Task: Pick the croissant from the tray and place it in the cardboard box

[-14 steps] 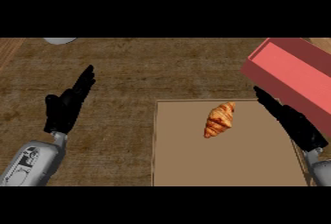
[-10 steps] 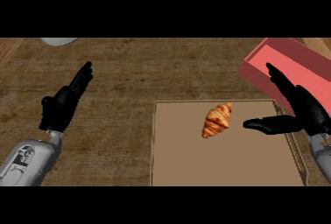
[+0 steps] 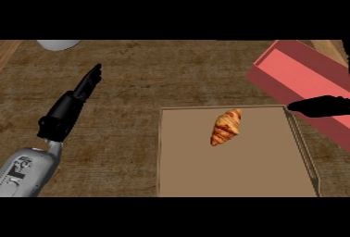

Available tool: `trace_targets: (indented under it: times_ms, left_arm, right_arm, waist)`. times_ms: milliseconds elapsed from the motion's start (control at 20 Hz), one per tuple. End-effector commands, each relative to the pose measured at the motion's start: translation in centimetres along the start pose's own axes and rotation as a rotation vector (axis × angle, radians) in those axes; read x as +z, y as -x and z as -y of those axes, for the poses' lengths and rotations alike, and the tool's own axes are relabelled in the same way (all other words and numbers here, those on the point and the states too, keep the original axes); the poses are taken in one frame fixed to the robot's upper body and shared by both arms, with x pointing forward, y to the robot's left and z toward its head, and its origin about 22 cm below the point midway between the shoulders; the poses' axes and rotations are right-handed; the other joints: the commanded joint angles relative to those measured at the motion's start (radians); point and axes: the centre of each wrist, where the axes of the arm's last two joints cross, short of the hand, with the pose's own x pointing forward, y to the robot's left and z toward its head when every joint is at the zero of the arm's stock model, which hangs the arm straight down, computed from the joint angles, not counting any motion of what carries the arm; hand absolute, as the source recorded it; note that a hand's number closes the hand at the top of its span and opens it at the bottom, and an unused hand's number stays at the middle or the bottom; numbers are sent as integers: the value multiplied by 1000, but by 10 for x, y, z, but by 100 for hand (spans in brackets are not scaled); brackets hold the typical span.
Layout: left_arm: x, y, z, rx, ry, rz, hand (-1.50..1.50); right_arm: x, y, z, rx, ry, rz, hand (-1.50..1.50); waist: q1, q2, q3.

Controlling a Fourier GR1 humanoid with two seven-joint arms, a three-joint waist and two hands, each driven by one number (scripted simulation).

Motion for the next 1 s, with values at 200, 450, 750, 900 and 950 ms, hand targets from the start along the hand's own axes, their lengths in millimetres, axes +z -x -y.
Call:
trace_targets:
  times_ms: [200,450,750,900,950]
  left_arm:
    - [7,1,5,-7,59,61,0]
    - [10,1,9,8,79,58,0]
    - [2,-2,9,5,77,74,0]
    - [6,-3,1,6,76,76,0]
    - [-2,-4,5,8,58,70,0]
  right_arm:
    - [43,-79,-17,377,-100,8,-150]
    - [32,-95,-36,523,-318,-93,-150]
    - [21,-114,-81,626,-513,-157,-150]
    - [15,-122,-99,712,-538,-201,-150]
    - [16,-126,-113,716,-557,-215,-150]
  waist:
    - [35,18,6]
    - [44,20,4]
    - [55,26,3]
    - [68,22,3]
    - [61,28,4]
